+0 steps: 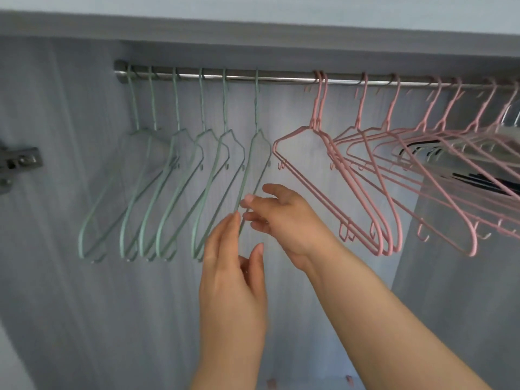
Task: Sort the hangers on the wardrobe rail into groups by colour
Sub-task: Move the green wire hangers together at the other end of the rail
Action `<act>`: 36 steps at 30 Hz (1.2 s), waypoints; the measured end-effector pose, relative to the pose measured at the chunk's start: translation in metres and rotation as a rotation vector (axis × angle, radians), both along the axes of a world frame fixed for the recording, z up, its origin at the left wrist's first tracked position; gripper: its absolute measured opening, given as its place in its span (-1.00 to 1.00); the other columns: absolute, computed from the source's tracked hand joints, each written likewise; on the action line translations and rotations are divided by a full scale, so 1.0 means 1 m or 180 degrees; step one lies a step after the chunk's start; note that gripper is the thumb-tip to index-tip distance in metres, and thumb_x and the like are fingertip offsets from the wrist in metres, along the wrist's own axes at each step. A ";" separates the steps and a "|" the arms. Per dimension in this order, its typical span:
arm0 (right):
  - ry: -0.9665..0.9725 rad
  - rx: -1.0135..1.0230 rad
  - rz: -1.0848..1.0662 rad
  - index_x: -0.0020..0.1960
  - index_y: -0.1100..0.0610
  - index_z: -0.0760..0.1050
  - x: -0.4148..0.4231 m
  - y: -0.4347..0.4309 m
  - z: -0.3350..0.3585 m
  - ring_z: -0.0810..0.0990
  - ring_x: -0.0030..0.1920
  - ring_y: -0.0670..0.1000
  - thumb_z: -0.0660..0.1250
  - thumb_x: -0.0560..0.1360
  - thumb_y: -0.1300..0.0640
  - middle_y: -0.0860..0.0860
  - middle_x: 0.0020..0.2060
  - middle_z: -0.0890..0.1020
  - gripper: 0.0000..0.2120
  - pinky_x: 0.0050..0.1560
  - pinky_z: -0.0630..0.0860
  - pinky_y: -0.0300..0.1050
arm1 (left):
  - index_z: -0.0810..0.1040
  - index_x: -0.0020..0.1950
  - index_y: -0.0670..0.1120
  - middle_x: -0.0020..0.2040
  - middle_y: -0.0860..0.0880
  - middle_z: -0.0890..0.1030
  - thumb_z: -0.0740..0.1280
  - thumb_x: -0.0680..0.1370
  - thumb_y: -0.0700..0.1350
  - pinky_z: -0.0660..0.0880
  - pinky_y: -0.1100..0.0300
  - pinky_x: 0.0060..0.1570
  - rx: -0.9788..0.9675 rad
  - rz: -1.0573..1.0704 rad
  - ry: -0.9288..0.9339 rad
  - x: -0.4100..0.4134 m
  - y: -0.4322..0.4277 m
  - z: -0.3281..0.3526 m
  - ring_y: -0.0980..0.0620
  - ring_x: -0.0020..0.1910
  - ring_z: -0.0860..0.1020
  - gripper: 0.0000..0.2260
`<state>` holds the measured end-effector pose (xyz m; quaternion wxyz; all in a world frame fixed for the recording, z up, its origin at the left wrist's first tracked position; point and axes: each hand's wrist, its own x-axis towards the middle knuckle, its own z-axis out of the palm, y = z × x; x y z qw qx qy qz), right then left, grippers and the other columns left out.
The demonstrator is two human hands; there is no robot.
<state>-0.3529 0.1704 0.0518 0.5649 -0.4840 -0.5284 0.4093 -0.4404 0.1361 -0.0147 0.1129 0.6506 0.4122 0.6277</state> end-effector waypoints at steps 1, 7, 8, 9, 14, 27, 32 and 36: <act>0.0055 0.0018 0.0046 0.45 0.20 0.10 -0.002 0.002 -0.001 0.59 -0.15 -0.10 0.30 0.49 0.13 0.11 0.09 0.57 -0.38 -0.03 0.54 -0.28 | 0.35 0.35 -0.04 0.28 0.03 0.41 0.29 0.49 -0.17 0.40 0.38 -0.21 -0.0063 0.0004 0.0021 -0.003 0.002 0.000 0.15 -0.30 0.52 -0.58; -0.0042 0.0081 0.0154 0.47 0.14 0.04 -0.015 0.015 -0.001 0.59 -0.13 -0.08 0.29 0.50 0.11 -0.05 -0.14 0.54 -0.35 0.03 0.55 -0.23 | 0.27 0.40 -0.01 0.09 -0.21 0.59 0.22 0.53 -0.15 0.37 0.32 -0.09 -0.0429 0.0105 0.0161 -0.013 0.011 -0.002 -0.08 -0.03 0.60 -0.57; -0.0042 0.0059 0.0157 0.47 0.12 0.04 -0.018 0.017 -0.001 0.59 -0.15 -0.08 0.28 0.50 0.10 -0.06 -0.16 0.53 -0.36 0.03 0.54 -0.22 | 0.28 0.39 -0.01 0.08 -0.21 0.59 0.22 0.54 -0.16 0.33 0.36 -0.14 -0.0451 0.0125 0.0162 -0.015 0.013 -0.003 -0.08 -0.06 0.59 -0.58; -0.0027 0.0046 0.0167 0.47 0.11 0.04 -0.020 0.019 -0.001 0.59 -0.17 -0.08 0.27 0.51 0.10 -0.06 -0.18 0.52 -0.37 0.02 0.53 -0.22 | 0.29 0.38 -0.01 0.06 -0.18 0.58 0.21 0.54 -0.16 0.32 0.38 -0.18 -0.0471 0.0128 0.0163 -0.016 0.015 -0.002 -0.07 -0.09 0.59 -0.59; 0.0007 0.0224 0.0238 0.44 0.19 0.12 -0.022 0.022 -0.002 0.57 -0.29 -0.13 0.27 0.50 0.25 -0.03 -0.24 0.52 -0.43 -0.23 0.58 -0.35 | 0.27 0.37 0.14 -0.21 0.08 0.58 0.18 0.55 -0.19 0.36 0.53 -0.31 -0.0473 -0.0020 0.0167 -0.020 0.015 -0.003 0.10 -0.38 0.49 -0.58; 0.0143 0.0170 0.0528 0.44 0.26 0.11 -0.021 0.024 0.004 0.63 -0.43 -0.17 0.34 0.44 0.30 0.04 -0.17 0.55 -0.35 -0.33 0.57 -0.38 | 0.36 0.33 0.10 -0.23 0.20 0.59 0.18 0.55 -0.25 0.47 0.43 -0.24 -0.0181 0.0085 -0.0020 -0.023 0.012 -0.003 0.18 -0.28 0.55 -0.60; 0.0102 0.0170 0.0448 0.43 0.24 0.14 -0.020 0.022 0.003 0.63 -0.41 -0.18 0.35 0.44 0.28 0.02 -0.20 0.57 -0.36 -0.30 0.58 -0.37 | 0.36 0.34 0.08 -0.23 0.22 0.59 0.19 0.54 -0.25 0.39 0.58 -0.26 -0.0233 0.0086 0.0028 -0.023 0.012 -0.003 0.24 -0.28 0.54 -0.59; 0.0031 0.0167 0.0345 0.40 0.22 0.21 -0.015 0.018 0.004 0.62 -0.40 -0.16 0.35 0.45 0.26 0.03 -0.19 0.59 -0.42 -0.27 0.59 -0.36 | 0.27 0.32 0.18 -0.20 0.28 0.56 0.18 0.54 -0.25 0.40 0.57 -0.25 -0.0283 0.0046 0.0068 -0.018 0.010 -0.004 0.25 -0.25 0.54 -0.56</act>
